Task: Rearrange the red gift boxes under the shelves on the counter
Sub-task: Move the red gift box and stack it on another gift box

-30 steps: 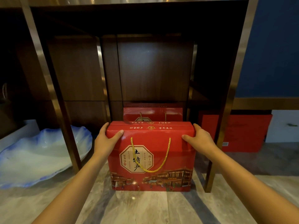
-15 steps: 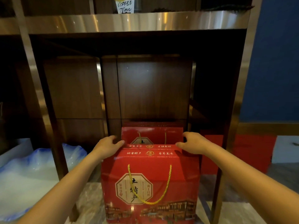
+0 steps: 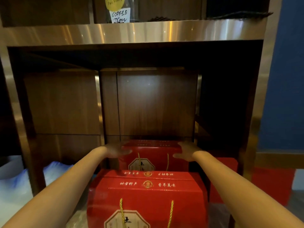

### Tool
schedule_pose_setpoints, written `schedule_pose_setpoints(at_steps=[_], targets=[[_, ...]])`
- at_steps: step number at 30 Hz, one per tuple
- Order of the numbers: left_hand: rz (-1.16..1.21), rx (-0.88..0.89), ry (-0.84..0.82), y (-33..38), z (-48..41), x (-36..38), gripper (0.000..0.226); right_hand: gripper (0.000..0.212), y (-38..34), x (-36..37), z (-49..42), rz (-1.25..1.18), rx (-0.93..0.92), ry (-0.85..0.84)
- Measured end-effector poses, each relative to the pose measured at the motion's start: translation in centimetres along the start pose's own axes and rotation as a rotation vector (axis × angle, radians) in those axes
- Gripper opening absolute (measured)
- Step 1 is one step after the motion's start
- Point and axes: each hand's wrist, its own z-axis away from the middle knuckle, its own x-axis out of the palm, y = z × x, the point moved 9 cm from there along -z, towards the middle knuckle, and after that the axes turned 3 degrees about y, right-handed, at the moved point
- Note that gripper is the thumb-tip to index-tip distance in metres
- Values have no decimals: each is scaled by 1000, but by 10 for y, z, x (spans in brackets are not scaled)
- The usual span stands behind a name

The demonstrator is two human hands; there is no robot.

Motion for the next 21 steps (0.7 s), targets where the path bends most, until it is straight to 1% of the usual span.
schedule_pose_setpoints(at_steps=[3,7,9,11,16,21], targets=[[-109,28,-10,1,-17,5,73,71,9,3,-21,-4,4,12],[-130,84,-13,0,-38,10,78,65,13,13,-40,-81,-14,15],[-111,84,-15,-7,-50,12,81,62,16,20,-49,-50,-7,28],[-109,98,-10,-11,-60,14,81,66,20,23,-57,20,21,61],[-172,157,148,-25,-83,7,70,55,26,18,-75,38,15,193],[-69,142,198,-30,-94,4,65,54,28,19,-84,6,29,211]])
